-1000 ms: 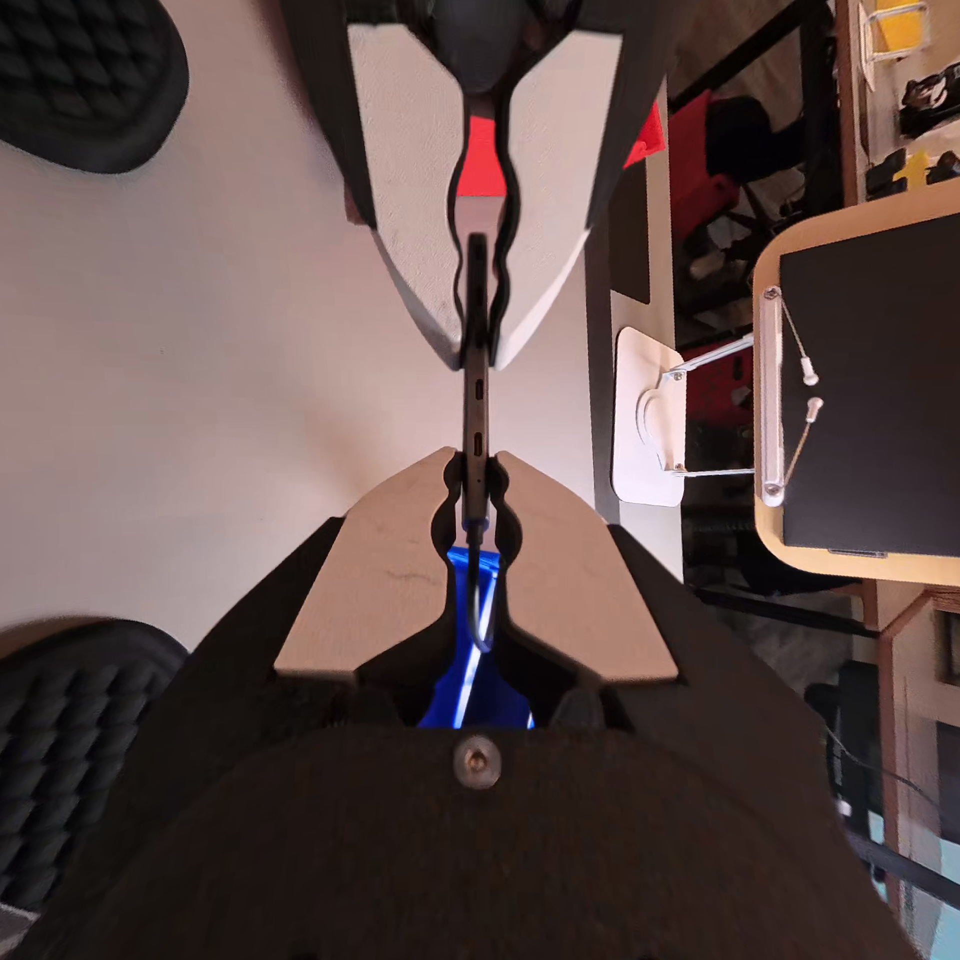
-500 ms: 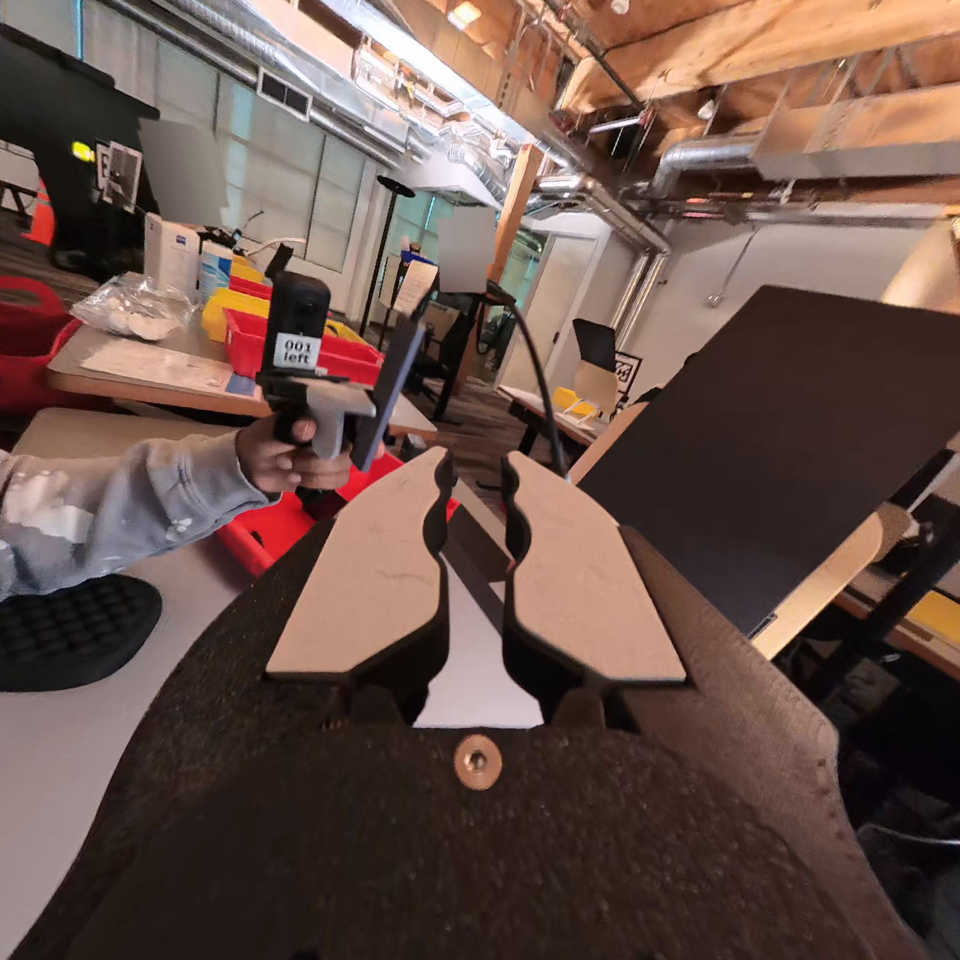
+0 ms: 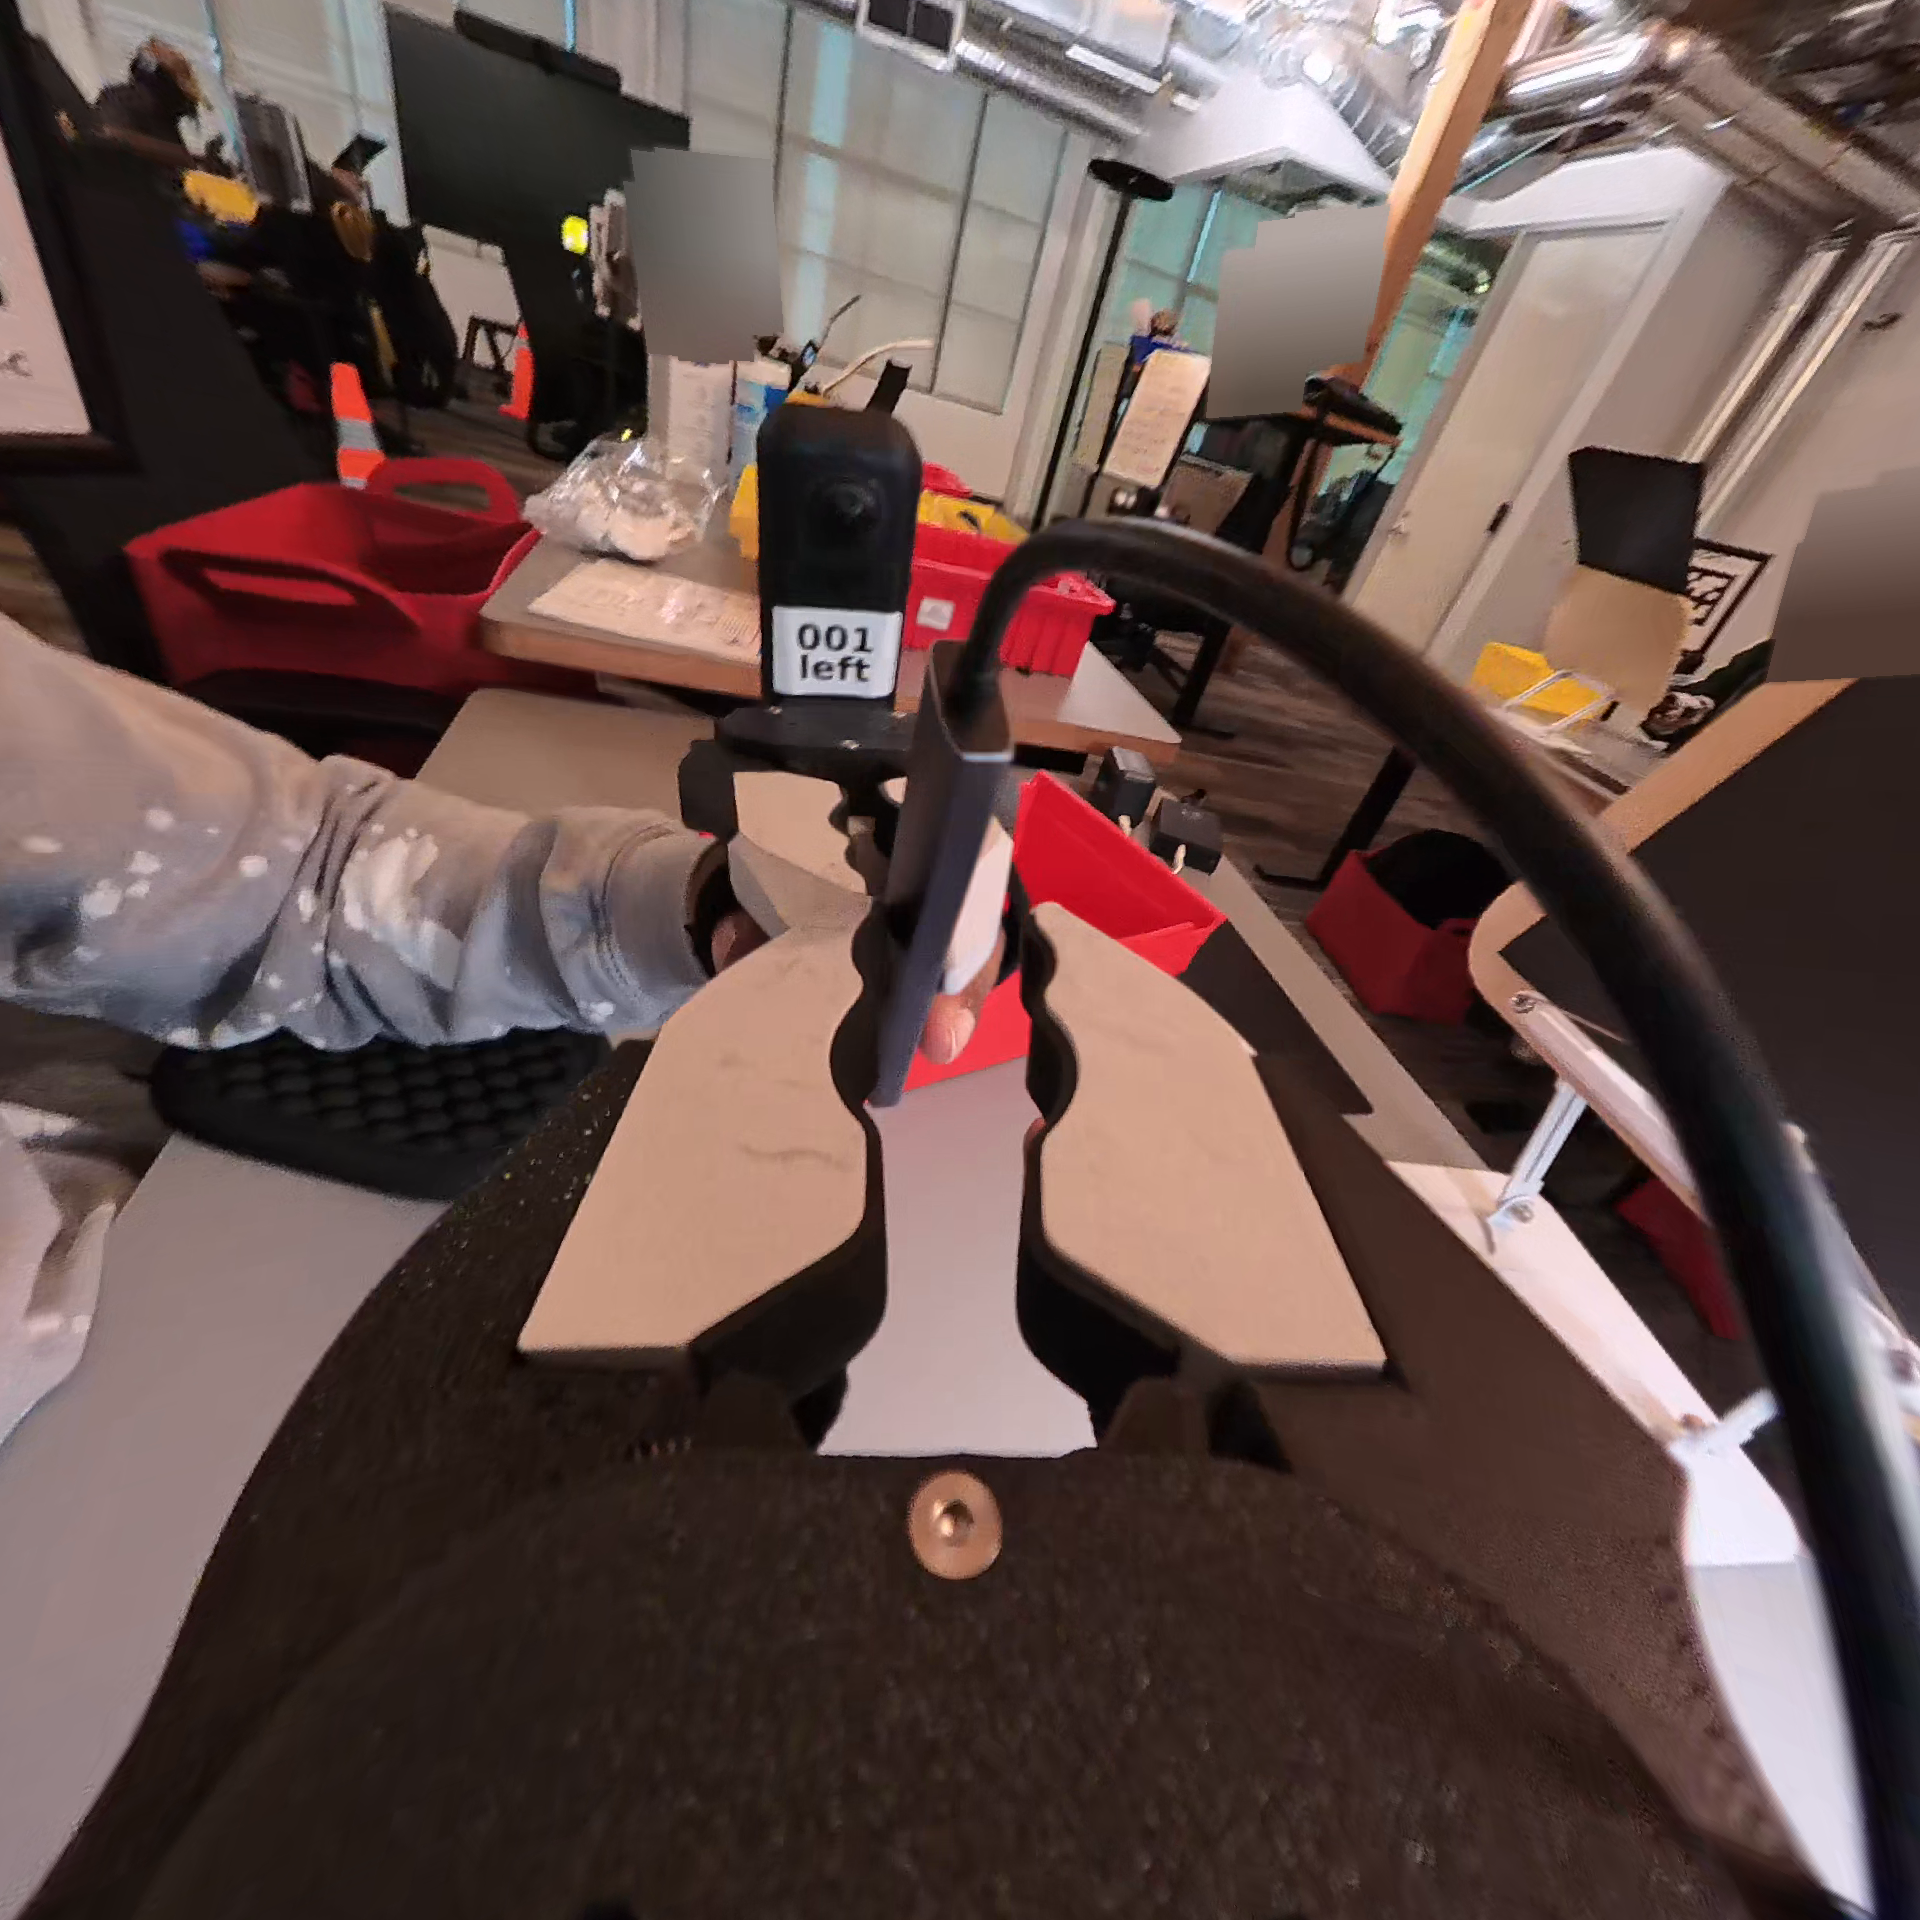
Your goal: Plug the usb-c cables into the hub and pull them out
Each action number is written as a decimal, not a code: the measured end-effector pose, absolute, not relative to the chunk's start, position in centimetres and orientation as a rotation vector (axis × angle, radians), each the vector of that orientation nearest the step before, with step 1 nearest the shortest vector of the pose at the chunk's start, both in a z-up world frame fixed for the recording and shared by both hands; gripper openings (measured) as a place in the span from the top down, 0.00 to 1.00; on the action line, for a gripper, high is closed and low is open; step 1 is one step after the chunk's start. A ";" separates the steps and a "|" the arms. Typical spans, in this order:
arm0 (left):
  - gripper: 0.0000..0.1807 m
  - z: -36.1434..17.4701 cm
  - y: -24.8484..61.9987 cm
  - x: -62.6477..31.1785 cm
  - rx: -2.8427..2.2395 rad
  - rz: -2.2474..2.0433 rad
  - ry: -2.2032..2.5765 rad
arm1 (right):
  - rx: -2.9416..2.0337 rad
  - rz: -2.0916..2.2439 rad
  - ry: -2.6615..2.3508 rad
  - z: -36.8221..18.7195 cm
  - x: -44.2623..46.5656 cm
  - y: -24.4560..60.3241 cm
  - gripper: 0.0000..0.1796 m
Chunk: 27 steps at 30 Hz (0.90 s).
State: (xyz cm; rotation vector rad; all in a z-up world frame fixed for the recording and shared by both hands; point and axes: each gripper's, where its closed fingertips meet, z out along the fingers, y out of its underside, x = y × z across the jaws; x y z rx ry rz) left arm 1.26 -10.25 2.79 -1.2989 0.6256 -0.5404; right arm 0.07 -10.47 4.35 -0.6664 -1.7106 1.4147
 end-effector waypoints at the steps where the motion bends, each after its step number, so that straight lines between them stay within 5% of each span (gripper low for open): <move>1: 0.94 2.5 -10.1 1.6 -1.308 -0.542 0.632 | -0.656 1.397 -1.738 4.0 0.2 -10.7 0.88; 18: 0.94 1.0 -9.2 2.4 -1.449 -0.556 0.627 | -0.604 1.362 -1.867 2.2 1.4 -10.3 0.94; 22: 0.79 2.5 -10.7 0.0 -1.525 -0.497 0.618 | -0.624 1.375 -1.845 2.7 1.9 -9.4 0.94; 27: 0.80 4.2 -14.1 -8.2 -1.684 -0.161 0.496 | -0.647 1.362 -1.820 3.3 2.5 -8.1 0.94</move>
